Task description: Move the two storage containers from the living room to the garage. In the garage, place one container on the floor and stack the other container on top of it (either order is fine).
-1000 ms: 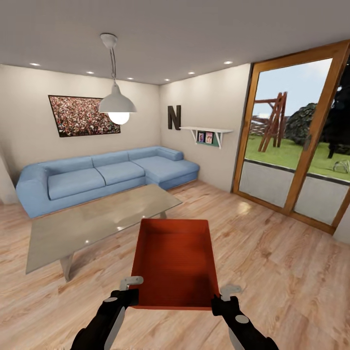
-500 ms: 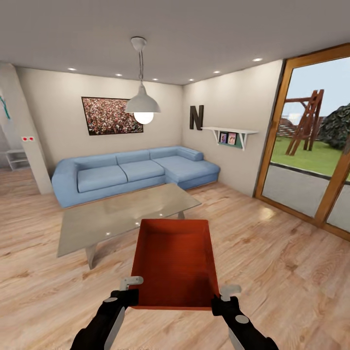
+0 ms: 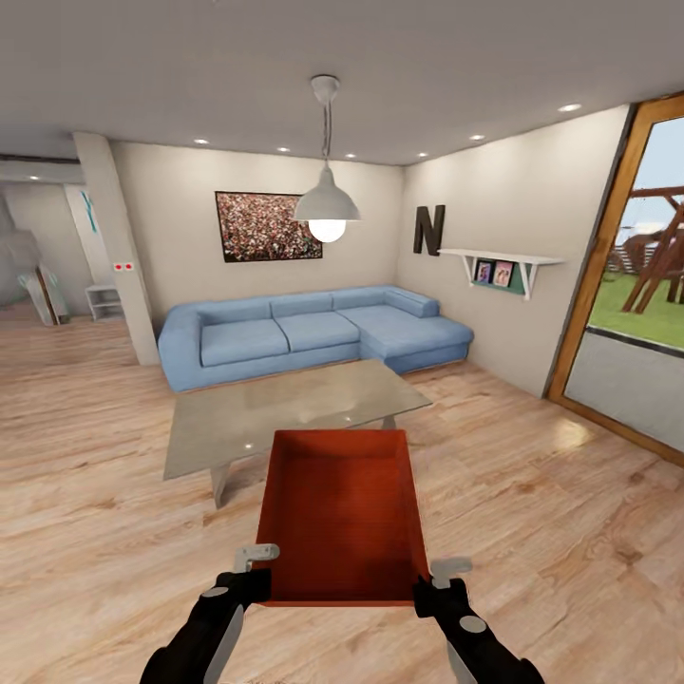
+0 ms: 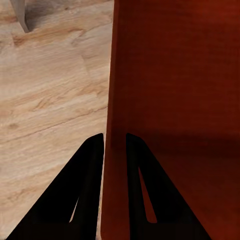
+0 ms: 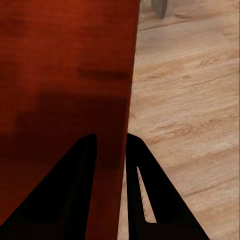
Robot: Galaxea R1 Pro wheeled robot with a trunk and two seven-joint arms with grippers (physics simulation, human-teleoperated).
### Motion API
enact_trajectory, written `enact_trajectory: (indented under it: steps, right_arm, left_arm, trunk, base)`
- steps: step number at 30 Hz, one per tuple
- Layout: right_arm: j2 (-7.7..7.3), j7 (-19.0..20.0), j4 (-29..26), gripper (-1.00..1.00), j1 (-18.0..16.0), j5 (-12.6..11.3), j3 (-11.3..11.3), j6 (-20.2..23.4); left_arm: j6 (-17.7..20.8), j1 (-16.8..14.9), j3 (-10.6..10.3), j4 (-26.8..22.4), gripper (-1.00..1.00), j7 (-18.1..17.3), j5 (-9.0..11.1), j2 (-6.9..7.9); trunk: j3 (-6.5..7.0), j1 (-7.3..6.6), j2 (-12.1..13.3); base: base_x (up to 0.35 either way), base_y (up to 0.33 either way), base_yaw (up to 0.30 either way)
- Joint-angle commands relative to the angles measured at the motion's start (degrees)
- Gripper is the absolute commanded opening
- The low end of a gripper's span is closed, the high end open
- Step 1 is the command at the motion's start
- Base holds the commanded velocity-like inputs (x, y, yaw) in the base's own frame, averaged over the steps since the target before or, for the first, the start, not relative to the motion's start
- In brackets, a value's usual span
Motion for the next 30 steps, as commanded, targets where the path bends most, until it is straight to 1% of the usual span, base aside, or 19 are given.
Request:
enact_trajectory:
  steps: [1,30]
  right_arm:
    - [-0.06,0.2,-0.2,-1.00,-0.1,-1.2,0.0,-0.1]
    - [-0.03,0.2,-0.2,-1.00,-0.1,-1.2,0.1,-0.1]
  left_arm:
    - [0.4,0.0,0.4,-0.1,-1.00,1.1,-1.1,1.21]
    - [0.5,0.0,0.4,-0.1,-1.00,1.2,-1.1,1.39]
  trunk:
    - [-0.02,0.02,0.0]
    - [-0.02,0.02,0.0]
  base:
    - [0.000,0.000,0.292]
    - [0.000,0.000,0.293]
